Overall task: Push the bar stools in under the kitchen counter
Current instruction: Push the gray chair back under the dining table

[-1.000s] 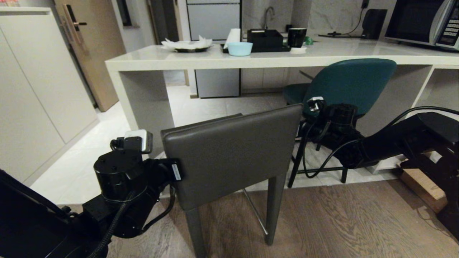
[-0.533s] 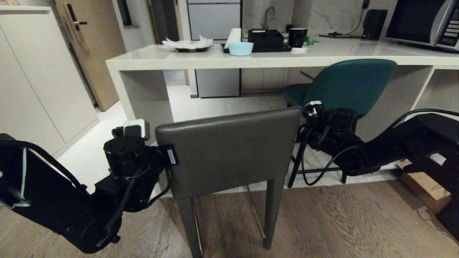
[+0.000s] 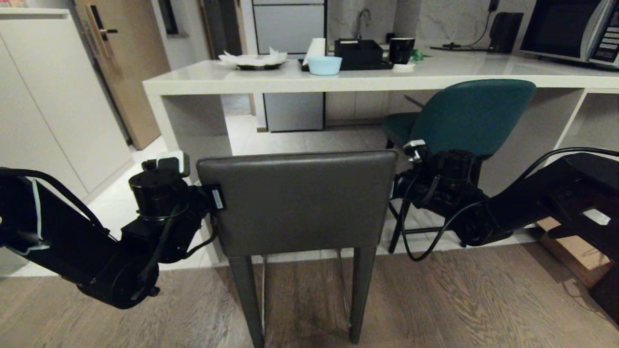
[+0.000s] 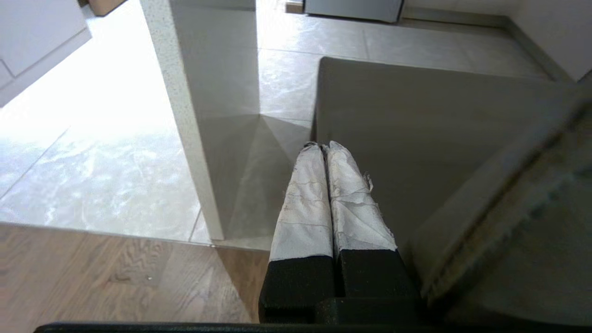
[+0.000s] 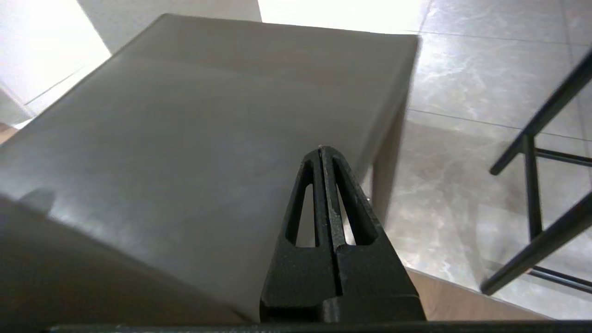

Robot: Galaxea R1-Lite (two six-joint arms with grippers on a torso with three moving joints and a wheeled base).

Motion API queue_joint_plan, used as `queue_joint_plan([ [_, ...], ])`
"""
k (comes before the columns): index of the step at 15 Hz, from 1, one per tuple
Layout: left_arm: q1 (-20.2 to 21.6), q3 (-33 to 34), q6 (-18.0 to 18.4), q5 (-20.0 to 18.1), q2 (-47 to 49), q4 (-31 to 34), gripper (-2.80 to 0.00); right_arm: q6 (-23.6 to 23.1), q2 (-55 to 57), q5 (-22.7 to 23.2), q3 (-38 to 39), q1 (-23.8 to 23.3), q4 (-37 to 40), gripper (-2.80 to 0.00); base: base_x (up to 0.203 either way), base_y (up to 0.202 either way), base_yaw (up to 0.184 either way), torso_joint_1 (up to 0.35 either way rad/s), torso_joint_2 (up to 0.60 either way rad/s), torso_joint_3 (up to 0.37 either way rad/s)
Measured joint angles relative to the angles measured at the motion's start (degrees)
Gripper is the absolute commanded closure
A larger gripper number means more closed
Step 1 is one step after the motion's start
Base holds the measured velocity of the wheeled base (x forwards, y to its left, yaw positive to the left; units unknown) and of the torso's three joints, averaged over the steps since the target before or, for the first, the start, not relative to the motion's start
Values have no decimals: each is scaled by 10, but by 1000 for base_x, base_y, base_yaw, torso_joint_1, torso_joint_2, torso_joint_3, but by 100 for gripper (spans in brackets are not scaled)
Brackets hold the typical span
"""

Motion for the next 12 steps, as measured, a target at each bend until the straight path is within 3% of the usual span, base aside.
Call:
queue_joint_plan([
  [2, 2, 8, -1, -3, -1, -3, 0, 0, -5, -2, 7, 1, -1, 0, 0, 0, 0, 0, 0, 0],
  [5, 12, 48, -3, -35, -12, -26, 0, 3, -23, -11, 31, 2, -1, 0, 0, 0, 0, 0, 0, 0],
  [10, 62, 113, -3, -165, -21, -138, 0, 8, -95, -126, 116, 14, -3, 0, 0, 0, 0, 0, 0, 0],
  [12, 71, 123, -2, -175, -24, -145, 0, 14, -125, -142, 135, 0, -3, 0, 0, 0, 0, 0, 0, 0],
])
